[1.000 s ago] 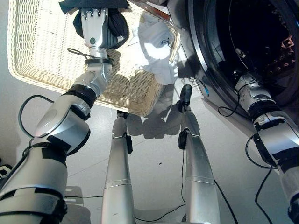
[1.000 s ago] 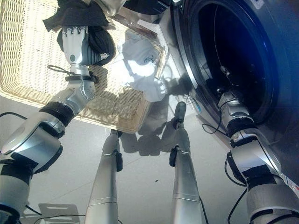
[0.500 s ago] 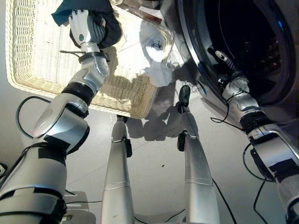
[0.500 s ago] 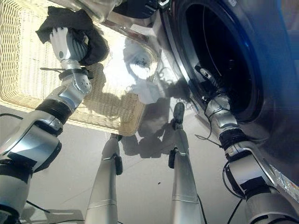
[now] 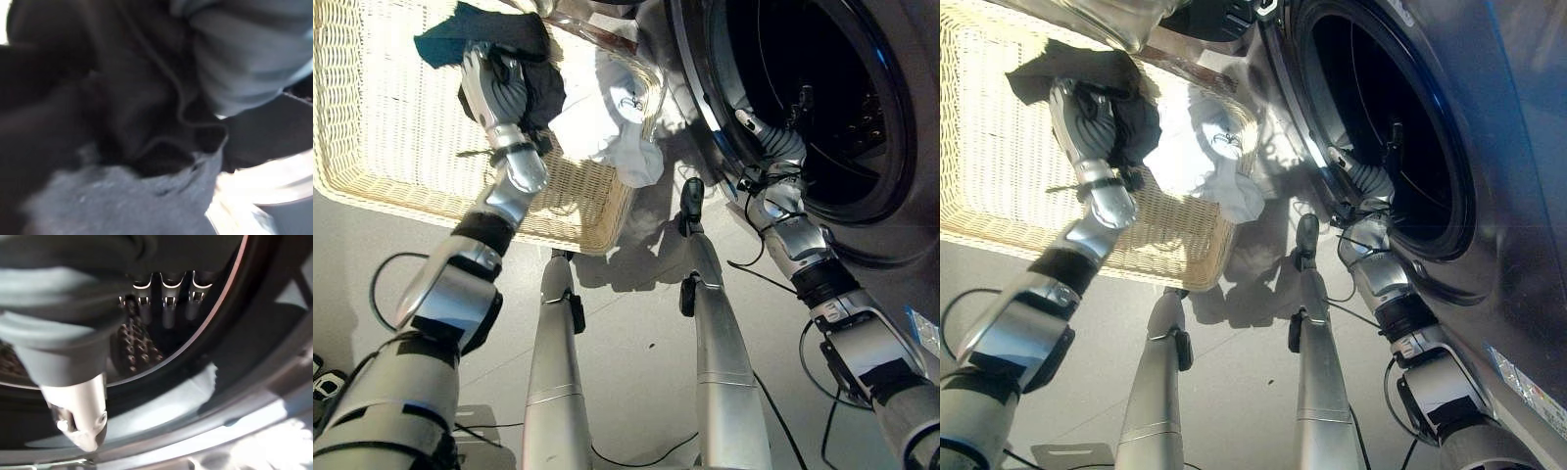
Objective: Put the clothes into the washing machine.
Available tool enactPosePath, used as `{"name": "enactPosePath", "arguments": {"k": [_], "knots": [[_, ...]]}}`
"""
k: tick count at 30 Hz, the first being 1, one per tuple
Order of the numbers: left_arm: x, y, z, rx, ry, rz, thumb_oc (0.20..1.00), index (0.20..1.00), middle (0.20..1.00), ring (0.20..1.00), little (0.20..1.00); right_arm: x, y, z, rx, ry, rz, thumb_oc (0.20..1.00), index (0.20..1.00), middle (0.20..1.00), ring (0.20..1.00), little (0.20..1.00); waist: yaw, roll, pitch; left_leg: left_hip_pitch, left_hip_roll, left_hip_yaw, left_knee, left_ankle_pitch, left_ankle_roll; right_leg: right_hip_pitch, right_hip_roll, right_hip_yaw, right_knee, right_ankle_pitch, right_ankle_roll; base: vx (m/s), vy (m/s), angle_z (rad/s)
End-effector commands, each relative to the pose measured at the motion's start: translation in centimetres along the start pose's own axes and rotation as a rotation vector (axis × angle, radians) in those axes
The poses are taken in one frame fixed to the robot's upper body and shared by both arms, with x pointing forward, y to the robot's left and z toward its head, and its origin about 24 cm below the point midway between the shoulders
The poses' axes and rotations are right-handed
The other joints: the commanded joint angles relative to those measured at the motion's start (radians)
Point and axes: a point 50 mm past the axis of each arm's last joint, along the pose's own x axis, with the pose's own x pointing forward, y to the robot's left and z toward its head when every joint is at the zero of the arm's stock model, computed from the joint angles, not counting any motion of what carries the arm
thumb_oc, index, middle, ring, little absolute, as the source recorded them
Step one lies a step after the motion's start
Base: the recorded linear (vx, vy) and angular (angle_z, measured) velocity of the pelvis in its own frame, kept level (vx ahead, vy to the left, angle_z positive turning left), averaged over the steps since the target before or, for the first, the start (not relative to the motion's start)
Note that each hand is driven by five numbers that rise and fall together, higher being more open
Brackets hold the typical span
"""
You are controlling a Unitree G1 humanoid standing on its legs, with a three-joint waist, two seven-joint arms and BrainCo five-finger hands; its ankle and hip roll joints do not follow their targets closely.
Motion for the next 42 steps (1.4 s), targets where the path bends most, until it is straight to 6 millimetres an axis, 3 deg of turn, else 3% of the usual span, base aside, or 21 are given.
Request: {"name": "enactPosePath", "arguments": {"k": [1,6,12,19,24,30,35,40,41,42], "knots": [[-1.2,0.2,1.5,-0.172,-0.074,0.107,0.2,0.2,0.2,0.2,0.2,-0.2,-0.1,4.5,0.015,-0.299,-0.064,1.0,1.0,1.0,1.0,1.0,0.015,0.033,0.041,0.013,-0.043,-0.063,-0.028,0.009,0.046,0.021,0.041,-0.032,0.106,-0.086,0.056,0.0,-0.036,0.0],[-3.2,-0.1,2.6,-0.293,-0.128,0.116,0.2,0.2,0.2,0.2,0.2,-1.2,0.2,5.9,-0.033,-0.433,-0.074,1.0,1.0,1.0,1.0,1.0,0.029,0.041,0.041,0.006,-0.05,-0.074,-0.017,0.005,0.056,0.015,0.036,-0.038,0.119,-0.084,0.061,0.0,-0.045,0.02],[-5.6,0.0,4.7,-0.461,-0.232,0.079,0.2,0.2,0.2,0.2,0.2,-2.5,0.9,7.2,-0.038,-0.525,0.035,1.0,1.0,1.0,1.0,1.0,0.049,0.048,0.041,0.003,-0.062,-0.089,-0.004,0.0,0.069,0.013,0.026,-0.048,0.131,-0.079,0.066,0.01,-0.047,0.05],[-7.0,1.2,8.0,-0.622,-0.397,-0.075,0.2,0.2,0.2,0.2,0.2,-4.2,2.0,6.4,0.182,-0.31,0.438,1.0,1.0,1.0,1.0,1.0,0.066,0.045,0.041,0.005,-0.071,-0.097,0.011,0.007,0.08,0.013,0.001,-0.067,0.146,-0.067,0.069,0.01,-0.05,0.07],[-7.5,1.7,10.3,-0.729,-0.49,-0.244,0.2,0.2,0.2,0.2,0.2,-5.6,2.7,5.9,0.32,-0.189,0.64,1.0,1.0,1.0,1.0,1.0,0.071,0.041,0.041,0.008,-0.074,-0.097,0.019,0.013,0.087,0.014,-0.011,-0.077,0.159,-0.06,0.068,0.01,-0.025,0.05],[-8.0,2.0,12.6,-0.895,-0.552,-0.461,0.2,0.2,0.2,0.2,0.2,-6.6,3.4,6.2,0.331,-0.186,0.778,1.0,1.0,1.0,1.0,1.0,0.074,0.044,0.041,0.013,-0.078,-0.096,0.022,0.019,0.092,0.02,-0.022,-0.08,0.159,-0.051,0.073,0.0,-0.01,0.02],[-8.1,2.2,13.3,-0.955,-0.567,-0.502,0.2,0.2,0.2,0.2,0.2,-6.8,3.7,6.6,0.315,-0.195,0.812,1.0,1.0,1.0,1.0,1.0,0.079,0.048,0.041,0.013,-0.081,-0.1,0.028,0.021,0.097,0.019,-0.026,-0.077,0.167,-0.049,0.074,0.0,-0.003,0.01],[-8.0,1.6,12.5,-0.78,-0.5,-0.357,0.2,0.2,0.2,0.2,0.2,-6.5,3.5,6.4,0.327,-0.191,0.779,1.0,1.0,1.0,1.0,1.0,0.085,0.051,0.041,0.01,-0.087,-0.11,0.038,0.023,0.099,0.02,-0.028,-0.077,0.174,-0.05,0.075,0.0,-0.012,0.05],[-7.7,1.6,11.5,-0.672,-0.457,-0.247,0.849,0.849,0.849,0.849,0.849,-6.4,3.4,6.4,0.332,-0.192,0.765,1.0,1.0,1.0,1.0,1.0,0.086,0.051,0.041,0.009,-0.088,-0.112,0.039,0.023,0.099,0.02,-0.028,-0.078,0.175,-0.05,0.075,0.0,0.0,0.0],[-7.5,1.5,11.0,-0.609,-0.449,-0.209,1.0,1.0,1.0,1.0,1.0,-6.4,3.4,6.3,0.333,-0.192,0.759,1.0,1.0,1.0,1.0,1.0,0.087,0.051,0.041,0.009,-0.089,-0.112,0.04,0.023,0.099,0.02,-0.028,-0.079,0.175,-0.051,0.075,0.0,0.0,0.0]]}}
